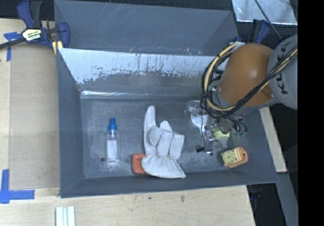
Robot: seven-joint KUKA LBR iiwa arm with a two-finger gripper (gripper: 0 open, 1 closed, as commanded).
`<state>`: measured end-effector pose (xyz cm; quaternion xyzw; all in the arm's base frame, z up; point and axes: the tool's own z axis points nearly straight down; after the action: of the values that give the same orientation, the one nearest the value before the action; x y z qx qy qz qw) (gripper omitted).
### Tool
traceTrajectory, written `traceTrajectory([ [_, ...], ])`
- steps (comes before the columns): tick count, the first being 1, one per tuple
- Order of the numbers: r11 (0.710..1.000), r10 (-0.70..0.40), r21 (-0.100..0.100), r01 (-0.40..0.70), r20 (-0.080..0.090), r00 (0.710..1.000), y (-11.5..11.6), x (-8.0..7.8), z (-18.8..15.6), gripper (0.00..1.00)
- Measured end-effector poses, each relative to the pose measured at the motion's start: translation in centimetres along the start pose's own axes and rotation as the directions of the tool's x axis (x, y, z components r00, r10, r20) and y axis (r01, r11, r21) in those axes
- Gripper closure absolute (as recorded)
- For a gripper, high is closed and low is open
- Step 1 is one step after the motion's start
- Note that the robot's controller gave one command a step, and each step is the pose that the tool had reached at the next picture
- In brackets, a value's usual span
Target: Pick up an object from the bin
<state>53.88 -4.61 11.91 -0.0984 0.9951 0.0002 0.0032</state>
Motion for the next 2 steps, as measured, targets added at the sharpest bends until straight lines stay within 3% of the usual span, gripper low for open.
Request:
traceTrajectory([
  [1,0.987,-0.160,-0.001,0.160,-0.004,0.987,2.6,-0.3,3.6,0.00],
  [2,0.896,-0.443,0.001,0.443,-0.001,0.896,5.0,-0.9,4.7,1.00],
])
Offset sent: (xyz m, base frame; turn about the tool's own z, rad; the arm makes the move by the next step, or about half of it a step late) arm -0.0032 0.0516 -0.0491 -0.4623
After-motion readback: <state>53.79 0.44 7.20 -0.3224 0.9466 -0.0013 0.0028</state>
